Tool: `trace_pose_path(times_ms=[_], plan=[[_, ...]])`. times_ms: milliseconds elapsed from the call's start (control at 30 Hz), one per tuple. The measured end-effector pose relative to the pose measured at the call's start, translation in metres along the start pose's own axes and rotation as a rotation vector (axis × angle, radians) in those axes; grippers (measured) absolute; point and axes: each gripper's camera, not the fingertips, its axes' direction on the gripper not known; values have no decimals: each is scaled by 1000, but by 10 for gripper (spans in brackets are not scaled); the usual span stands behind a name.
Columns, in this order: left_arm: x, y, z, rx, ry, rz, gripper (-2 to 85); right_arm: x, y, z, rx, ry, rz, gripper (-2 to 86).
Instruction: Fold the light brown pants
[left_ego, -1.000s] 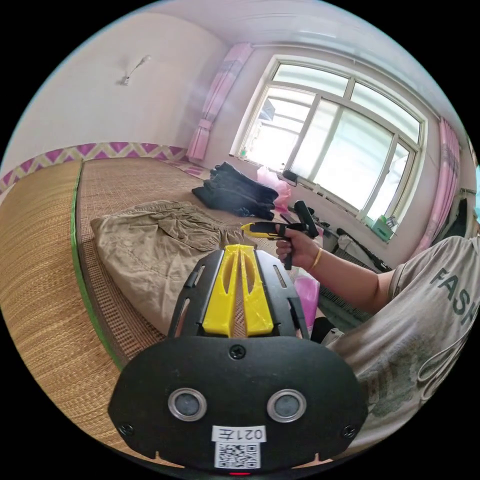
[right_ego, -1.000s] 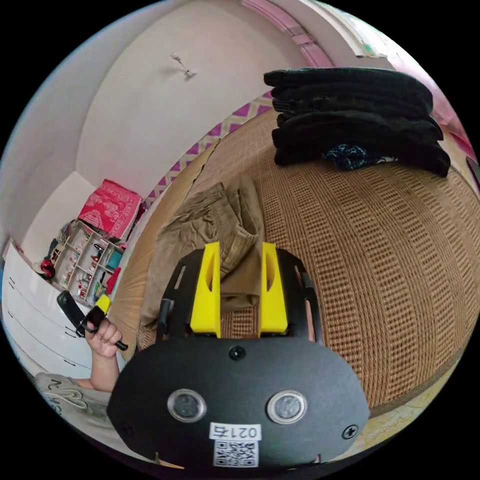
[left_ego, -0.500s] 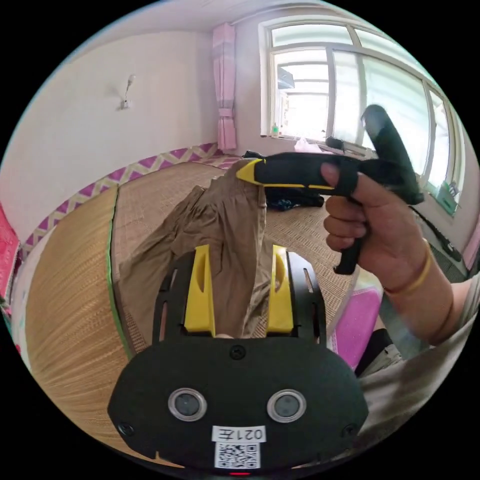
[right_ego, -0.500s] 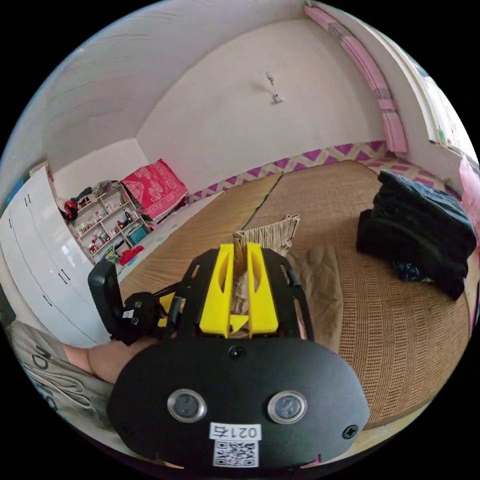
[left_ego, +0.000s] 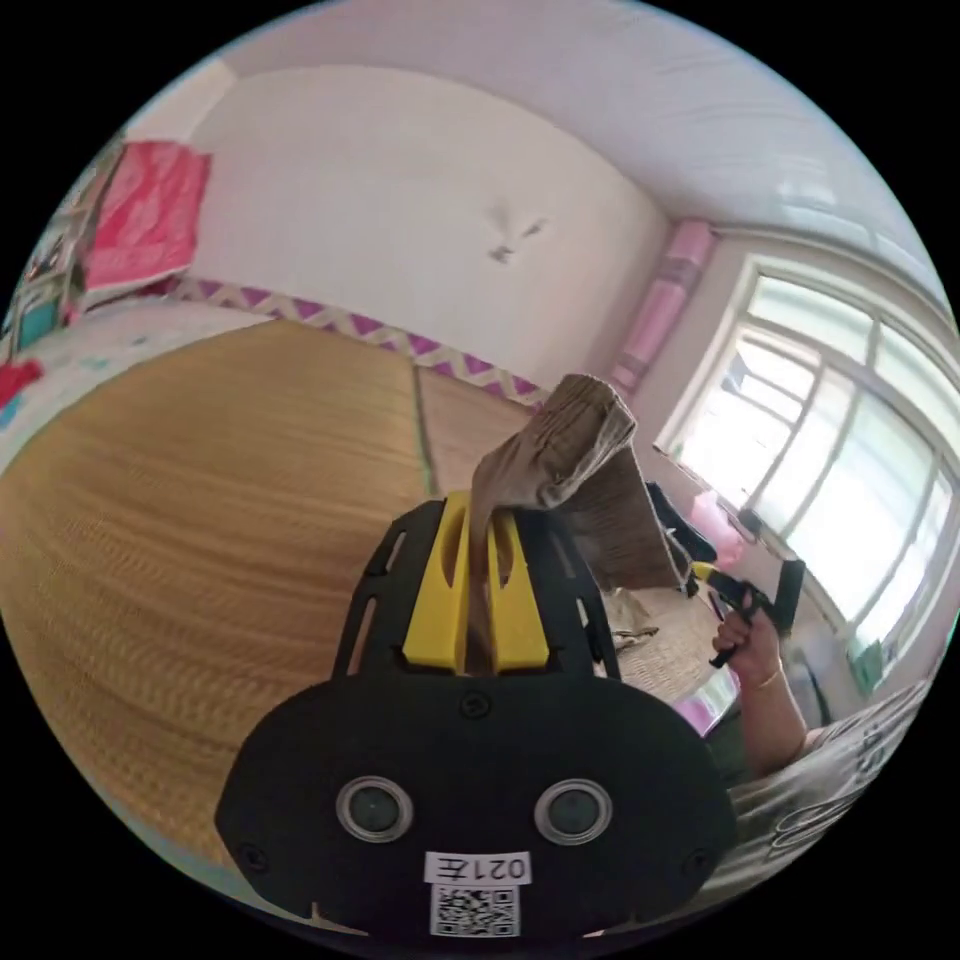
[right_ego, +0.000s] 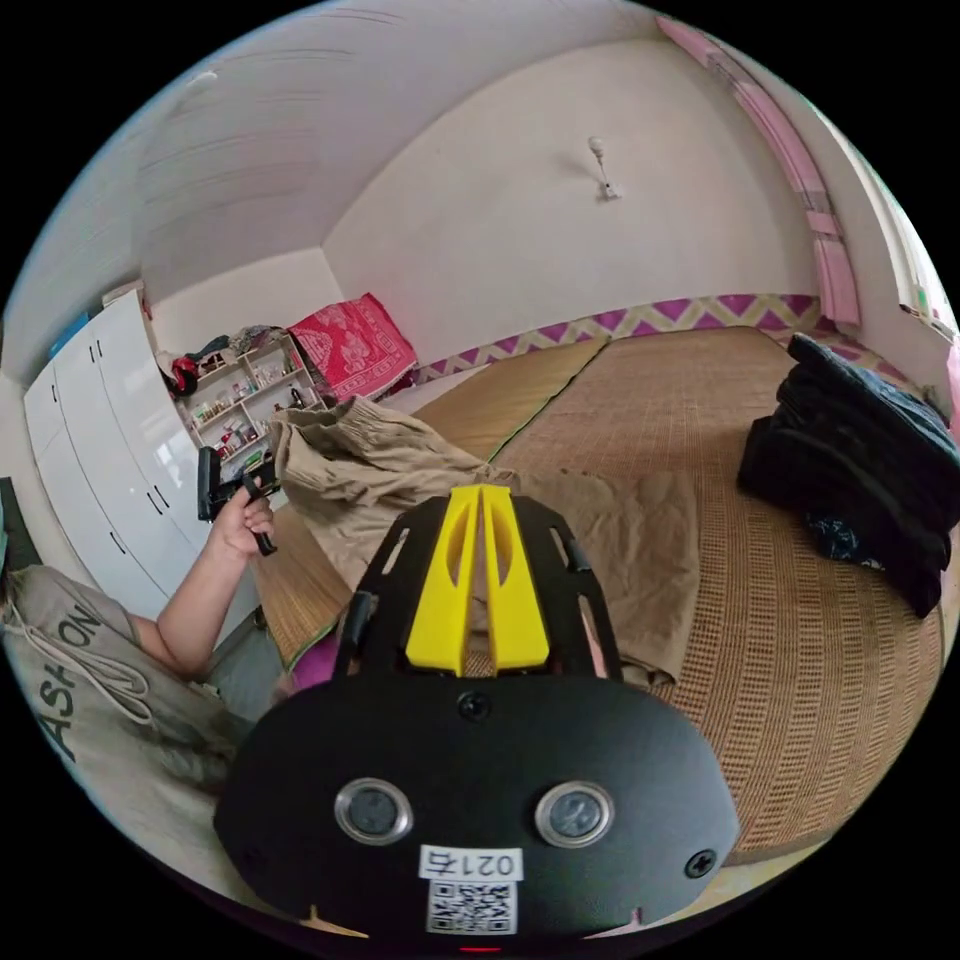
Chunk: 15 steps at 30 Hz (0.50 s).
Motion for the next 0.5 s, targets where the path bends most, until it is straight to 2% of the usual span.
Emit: trace_pose_path(times_ms=[67,100,167,200,233,333,500], plan=[[-121,43,-3,-81,8,-221,-8,-13,2,40,-46,-41,-10,-5],[-152,58,3,-112,31,-288,-8,-25,1,68,-75,-62,-24,-5],[-263,136,28,-224,185,-606,-8,-48,-3,113,-126,-87,-50,-4],[-283,155,27,-177,283,-673,-8,-65,-7,142,-156,-97,-74,-3],[-309,179,12,-29,454,-760,-8,-74,-9,156,-170,-99,-85,-2],[-325,188,-14,-23,338,-716,-8,-115,-21,223,-236,-95,-150,5],[-348,211,-6,-40,388,-712,7,-186,-42,343,-320,78,-379,68]])
